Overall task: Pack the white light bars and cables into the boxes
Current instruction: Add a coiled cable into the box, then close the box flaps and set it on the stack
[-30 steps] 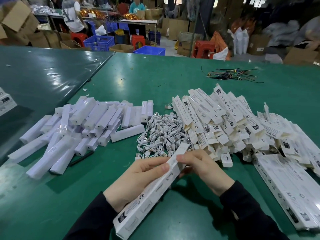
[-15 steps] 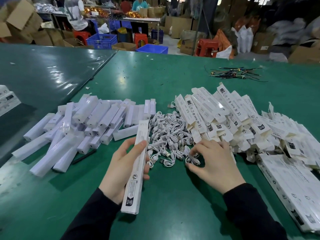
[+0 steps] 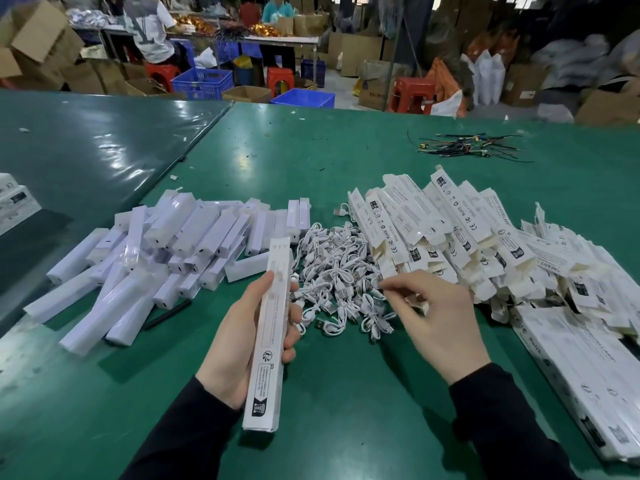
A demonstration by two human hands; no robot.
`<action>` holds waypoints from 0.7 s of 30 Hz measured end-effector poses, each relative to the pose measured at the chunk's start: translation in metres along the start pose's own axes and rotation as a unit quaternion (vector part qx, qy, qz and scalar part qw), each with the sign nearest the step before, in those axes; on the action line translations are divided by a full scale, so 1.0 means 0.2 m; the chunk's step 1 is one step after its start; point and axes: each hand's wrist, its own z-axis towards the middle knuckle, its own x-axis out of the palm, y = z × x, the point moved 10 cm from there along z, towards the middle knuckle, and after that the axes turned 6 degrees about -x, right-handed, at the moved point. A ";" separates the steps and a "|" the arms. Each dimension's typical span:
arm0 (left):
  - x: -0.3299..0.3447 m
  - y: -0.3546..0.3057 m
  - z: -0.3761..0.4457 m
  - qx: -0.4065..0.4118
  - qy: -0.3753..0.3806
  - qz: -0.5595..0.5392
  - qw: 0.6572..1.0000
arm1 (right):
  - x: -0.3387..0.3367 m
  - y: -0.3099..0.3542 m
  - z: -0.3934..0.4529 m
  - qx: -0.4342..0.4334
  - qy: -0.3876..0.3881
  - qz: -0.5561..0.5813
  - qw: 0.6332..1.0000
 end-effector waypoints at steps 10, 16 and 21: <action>0.00 -0.01 0.01 0.019 -0.023 0.034 0.999 | 0.11 -0.01 -0.01 -0.004 0.093 -0.041 0.995; 0.00 -0.01 0.00 0.033 -0.037 0.075 0.996 | 0.05 0.02 -0.01 0.020 0.000 0.108 0.994; 0.00 -0.04 -0.02 0.065 -0.060 0.131 0.987 | 0.09 0.06 -0.03 0.071 -0.026 0.349 0.934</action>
